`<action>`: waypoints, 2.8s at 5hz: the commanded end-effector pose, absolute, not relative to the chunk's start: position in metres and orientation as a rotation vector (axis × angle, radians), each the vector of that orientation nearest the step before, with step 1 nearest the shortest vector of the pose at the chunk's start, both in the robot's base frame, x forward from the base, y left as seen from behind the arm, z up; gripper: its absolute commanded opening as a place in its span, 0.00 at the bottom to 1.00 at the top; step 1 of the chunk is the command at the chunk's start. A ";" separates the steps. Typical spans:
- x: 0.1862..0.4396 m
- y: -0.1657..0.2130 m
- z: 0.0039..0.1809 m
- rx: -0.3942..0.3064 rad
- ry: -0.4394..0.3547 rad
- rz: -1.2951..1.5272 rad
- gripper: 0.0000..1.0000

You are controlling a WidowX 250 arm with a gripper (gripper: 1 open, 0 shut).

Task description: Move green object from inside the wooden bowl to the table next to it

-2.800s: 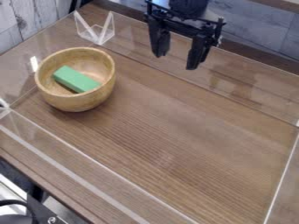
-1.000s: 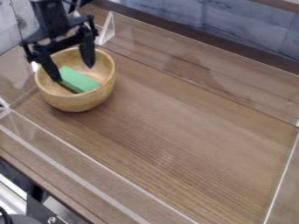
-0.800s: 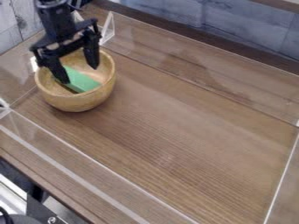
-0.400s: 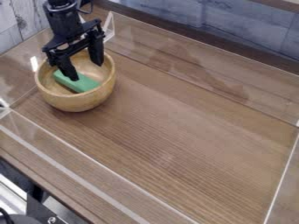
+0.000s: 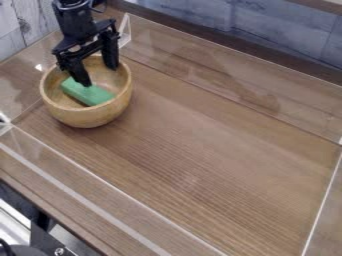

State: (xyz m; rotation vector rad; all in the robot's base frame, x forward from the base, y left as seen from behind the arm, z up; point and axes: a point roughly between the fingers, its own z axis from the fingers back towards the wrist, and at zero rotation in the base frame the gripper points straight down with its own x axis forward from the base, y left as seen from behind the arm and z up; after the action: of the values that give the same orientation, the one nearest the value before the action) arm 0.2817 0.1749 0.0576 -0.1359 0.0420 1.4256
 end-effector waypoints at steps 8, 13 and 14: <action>0.277 0.180 0.064 -0.063 -0.027 1.516 1.00; 0.268 0.180 0.058 -0.002 0.044 1.569 1.00; 0.265 0.178 0.050 0.008 0.069 1.625 1.00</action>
State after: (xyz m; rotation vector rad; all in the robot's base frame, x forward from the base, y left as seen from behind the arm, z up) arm 0.2610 0.1729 0.0392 0.0128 0.1115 1.6247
